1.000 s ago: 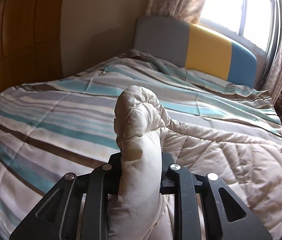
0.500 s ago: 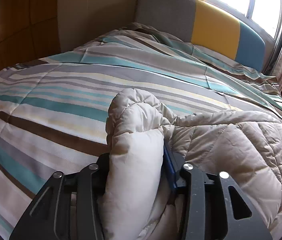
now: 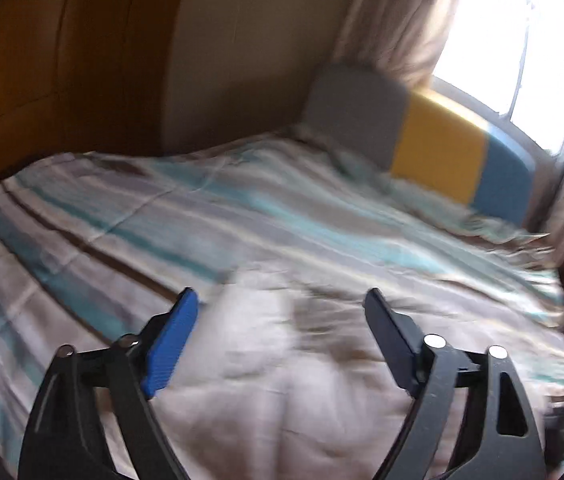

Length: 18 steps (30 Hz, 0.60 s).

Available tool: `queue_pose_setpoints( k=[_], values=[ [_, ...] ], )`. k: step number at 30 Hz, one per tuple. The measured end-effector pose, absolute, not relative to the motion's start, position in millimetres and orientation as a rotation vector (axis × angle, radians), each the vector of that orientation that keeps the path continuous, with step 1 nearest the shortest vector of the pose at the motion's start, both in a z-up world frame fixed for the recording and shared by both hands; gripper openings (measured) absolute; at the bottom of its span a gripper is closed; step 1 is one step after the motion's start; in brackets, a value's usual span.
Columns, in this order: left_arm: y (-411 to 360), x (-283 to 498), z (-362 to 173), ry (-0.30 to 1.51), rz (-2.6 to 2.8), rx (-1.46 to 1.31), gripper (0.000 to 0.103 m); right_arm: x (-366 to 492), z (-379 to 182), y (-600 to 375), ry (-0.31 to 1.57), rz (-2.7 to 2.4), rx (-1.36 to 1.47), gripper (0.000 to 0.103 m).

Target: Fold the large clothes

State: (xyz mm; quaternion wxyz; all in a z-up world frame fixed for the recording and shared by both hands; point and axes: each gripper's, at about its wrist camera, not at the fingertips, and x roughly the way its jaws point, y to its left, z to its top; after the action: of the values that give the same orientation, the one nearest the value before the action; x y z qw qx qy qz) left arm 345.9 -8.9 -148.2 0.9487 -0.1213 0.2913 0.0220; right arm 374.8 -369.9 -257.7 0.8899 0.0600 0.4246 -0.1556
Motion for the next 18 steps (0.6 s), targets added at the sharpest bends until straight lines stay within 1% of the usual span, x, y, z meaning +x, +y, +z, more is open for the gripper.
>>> queue_pose_setpoints(
  k=[2,4,7,11,15,18],
  values=[
    [-41,352,-146,0.607,-0.052,-0.21,0.087,374,-257,-370,0.881,-0.326,0.121,0.066],
    [-76,364,-155,0.629,-0.096,-0.084,0.088,373,-257,-370,0.879,-0.329,0.12,0.067],
    [-109,377,-188,0.684,-0.108,0.049,0.088,373,-257,-371,0.877,-0.328,0.124,0.068],
    [-103,378,-224,0.698,-0.115,-0.004,0.089,372,-256,-372,0.87,-0.318,0.137,0.071],
    [-101,387,-240,0.738,-0.11,-0.023,0.094,371,-254,-370,0.865,-0.327,0.124,0.072],
    [-102,389,-244,0.749,-0.107,-0.015,0.095,368,-248,-368,0.862,-0.334,0.113,0.075]
  ],
)
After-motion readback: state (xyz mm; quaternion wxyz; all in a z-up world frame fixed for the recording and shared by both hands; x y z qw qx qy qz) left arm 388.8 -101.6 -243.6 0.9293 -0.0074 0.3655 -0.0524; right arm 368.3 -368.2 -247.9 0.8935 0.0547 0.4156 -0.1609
